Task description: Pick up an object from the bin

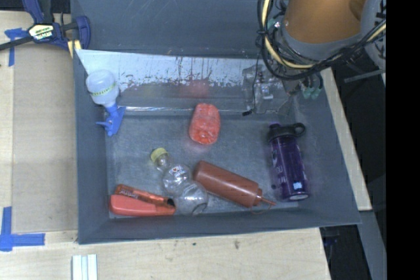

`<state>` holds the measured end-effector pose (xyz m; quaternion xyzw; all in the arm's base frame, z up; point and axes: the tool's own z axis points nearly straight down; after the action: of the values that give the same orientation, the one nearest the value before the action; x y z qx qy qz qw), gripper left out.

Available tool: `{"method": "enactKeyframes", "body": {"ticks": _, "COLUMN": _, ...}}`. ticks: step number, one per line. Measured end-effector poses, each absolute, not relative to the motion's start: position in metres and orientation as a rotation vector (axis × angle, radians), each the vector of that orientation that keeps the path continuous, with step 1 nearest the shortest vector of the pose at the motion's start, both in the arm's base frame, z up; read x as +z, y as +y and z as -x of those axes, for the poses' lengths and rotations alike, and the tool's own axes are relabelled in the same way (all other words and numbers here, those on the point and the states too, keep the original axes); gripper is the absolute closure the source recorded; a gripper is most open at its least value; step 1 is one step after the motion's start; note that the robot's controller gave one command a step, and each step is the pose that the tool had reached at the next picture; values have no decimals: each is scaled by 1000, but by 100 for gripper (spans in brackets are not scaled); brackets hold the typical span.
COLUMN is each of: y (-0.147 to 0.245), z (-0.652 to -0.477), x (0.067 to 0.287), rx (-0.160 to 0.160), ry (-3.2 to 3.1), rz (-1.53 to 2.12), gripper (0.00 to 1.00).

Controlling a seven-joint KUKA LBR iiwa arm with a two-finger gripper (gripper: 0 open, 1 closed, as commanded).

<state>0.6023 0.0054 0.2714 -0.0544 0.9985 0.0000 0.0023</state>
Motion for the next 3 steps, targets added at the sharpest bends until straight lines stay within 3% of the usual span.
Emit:
{"method": "enactKeyframes", "body": {"ticks": 1, "y": 18, "z": -574, "x": 240, "rx": 0, "ry": 3134, "rz": 83, "gripper": 100}}
{"method": "enactKeyframes", "body": {"ticks": 2, "y": 28, "z": -600, "x": 206, "rx": 0, "ry": 3133, "rz": 95, "gripper": 100}}
{"method": "enactKeyframes", "body": {"ticks": 3, "y": 22, "z": -596, "x": 190, "rx": 0, "ry": 3134, "rz": 126, "gripper": 100}}
